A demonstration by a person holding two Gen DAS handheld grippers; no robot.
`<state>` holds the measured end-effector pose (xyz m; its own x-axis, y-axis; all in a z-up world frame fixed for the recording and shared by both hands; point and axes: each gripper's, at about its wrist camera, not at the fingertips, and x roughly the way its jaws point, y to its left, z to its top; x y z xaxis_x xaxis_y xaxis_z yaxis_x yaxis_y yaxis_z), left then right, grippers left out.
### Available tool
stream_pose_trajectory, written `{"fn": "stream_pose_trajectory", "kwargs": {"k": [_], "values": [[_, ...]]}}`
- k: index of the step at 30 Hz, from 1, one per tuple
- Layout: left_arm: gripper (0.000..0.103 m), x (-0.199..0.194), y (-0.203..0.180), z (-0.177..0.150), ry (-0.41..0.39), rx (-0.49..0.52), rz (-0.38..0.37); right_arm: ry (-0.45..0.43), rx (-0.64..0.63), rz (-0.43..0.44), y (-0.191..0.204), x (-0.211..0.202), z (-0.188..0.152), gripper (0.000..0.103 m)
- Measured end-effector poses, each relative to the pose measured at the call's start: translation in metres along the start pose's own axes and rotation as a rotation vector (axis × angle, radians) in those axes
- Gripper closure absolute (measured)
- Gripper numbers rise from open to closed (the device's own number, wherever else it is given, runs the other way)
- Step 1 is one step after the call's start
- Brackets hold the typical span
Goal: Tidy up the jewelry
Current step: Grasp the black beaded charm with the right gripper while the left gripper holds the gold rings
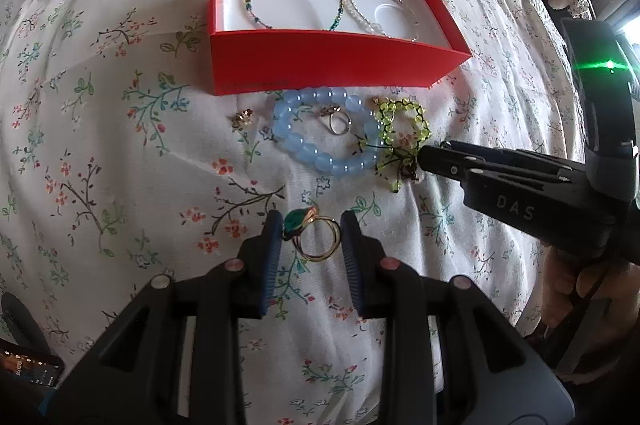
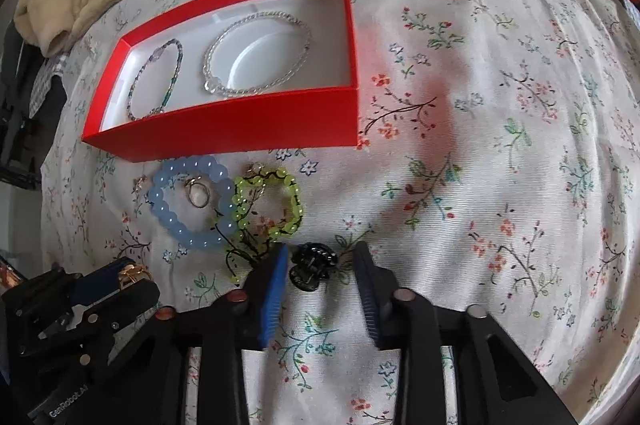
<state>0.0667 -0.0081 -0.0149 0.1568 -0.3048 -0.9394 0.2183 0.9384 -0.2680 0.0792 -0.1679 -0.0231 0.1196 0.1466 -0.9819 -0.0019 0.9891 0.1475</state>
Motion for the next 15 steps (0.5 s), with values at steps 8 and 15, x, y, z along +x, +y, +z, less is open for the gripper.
{"fn": "stream_pose_trajectory", "kwargs": {"k": [8, 15], "values": [[0.071, -0.002, 0.006, 0.000, -0.009, -0.015, 0.003, -0.016, -0.018, -0.010, 0.005, 0.001, 0.000, 0.079], [0.071, -0.013, 0.011, 0.000, -0.035, -0.023, 0.004, -0.046, -0.022, -0.004, -0.004, -0.014, -0.011, 0.079]]}}
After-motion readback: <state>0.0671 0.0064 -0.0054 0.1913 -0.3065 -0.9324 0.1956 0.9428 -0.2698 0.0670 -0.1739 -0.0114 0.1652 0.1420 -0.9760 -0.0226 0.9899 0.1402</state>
